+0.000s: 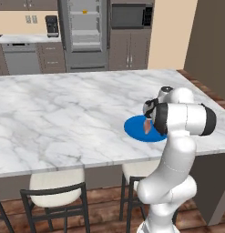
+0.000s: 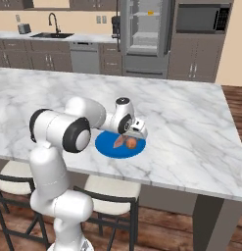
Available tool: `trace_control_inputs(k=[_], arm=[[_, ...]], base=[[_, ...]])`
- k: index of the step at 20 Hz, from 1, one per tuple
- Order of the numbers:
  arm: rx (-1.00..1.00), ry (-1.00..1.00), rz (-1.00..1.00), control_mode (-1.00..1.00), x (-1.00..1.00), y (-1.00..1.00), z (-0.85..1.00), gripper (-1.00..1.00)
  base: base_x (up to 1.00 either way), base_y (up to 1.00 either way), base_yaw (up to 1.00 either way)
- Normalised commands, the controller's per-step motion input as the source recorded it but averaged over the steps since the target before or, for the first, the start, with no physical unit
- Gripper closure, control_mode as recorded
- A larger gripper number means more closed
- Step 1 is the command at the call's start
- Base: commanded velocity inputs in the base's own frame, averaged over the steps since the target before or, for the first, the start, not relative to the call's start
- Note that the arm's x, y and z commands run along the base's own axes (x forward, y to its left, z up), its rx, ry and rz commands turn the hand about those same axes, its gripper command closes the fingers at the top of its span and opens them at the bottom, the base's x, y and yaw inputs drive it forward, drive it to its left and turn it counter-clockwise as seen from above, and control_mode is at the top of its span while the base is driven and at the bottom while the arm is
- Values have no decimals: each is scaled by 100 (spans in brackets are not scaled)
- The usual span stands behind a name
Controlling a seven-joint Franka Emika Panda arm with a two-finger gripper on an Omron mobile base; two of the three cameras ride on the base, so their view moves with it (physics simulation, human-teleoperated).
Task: Take the cheese, steak, and onion from the fridge and place them on the plate on the dining counter to create an appetizer plate.
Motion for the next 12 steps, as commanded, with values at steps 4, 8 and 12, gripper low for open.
trace_control_inputs(k=[4, 8, 12], arm=[[0, 0, -3, -100, -38, 3, 55, -100], [0, 0, -2, -100, -39, 6, 55, -100], [0, -11, 0, -100, -100, 0, 61, -100]], base=[[0, 0, 0], [0, 0, 0], [0, 0, 0]])
